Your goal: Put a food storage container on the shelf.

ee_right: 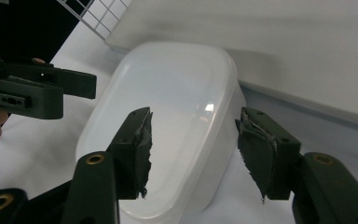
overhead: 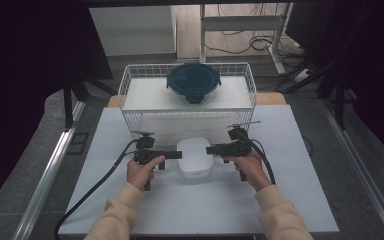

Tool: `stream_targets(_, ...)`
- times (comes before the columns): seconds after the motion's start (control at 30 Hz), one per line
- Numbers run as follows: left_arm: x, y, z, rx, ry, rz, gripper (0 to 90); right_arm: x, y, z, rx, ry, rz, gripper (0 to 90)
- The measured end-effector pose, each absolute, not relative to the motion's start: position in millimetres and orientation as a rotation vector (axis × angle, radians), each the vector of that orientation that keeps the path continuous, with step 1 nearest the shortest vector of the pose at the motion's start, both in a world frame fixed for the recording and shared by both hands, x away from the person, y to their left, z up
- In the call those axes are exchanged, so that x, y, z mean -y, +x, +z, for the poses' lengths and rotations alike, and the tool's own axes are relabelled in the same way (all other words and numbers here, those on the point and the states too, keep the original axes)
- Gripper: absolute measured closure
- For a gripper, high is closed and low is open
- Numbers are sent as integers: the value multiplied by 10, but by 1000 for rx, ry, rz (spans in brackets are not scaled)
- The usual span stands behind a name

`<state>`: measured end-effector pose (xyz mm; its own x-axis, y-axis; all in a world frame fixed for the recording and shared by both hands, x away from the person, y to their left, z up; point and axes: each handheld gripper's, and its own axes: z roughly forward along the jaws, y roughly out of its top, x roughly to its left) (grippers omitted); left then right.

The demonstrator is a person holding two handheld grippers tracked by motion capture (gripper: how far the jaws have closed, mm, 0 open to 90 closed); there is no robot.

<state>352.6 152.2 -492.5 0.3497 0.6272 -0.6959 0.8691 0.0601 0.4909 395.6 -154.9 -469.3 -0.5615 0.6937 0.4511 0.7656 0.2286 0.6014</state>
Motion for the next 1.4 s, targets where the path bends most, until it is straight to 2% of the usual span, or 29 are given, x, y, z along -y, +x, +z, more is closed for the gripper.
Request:
stream_targets(0.27,-1489,3557,-5006,-1361,1625,-375,442,1548,4031,-4821,2322,-1436,-1220,520)
stream_targets(0.4,-1480,3574,-5043,-1374,1619,-402,500,1533,4046,-4867,2284,-1428,-1201,567)
stream_targets(0.57,-1479,3585,-5068,-1404,1632,-412,616,1559,4057,-4883,2235,-1437,-1195,618)
stream_targets(0.83,-1482,3562,-5090,-1405,1593,-434,703,1678,4006,-4899,2123,-1469,-1205,688)
stream_targets(1.17,-1468,3404,-4974,-1340,1593,-394,801,1741,3810,-4772,2194,-1453,-1265,767)
stream_targets(1.4,-1460,3353,-4942,-1328,1614,-358,798,1745,3732,-4740,2236,-1432,-1297,772)
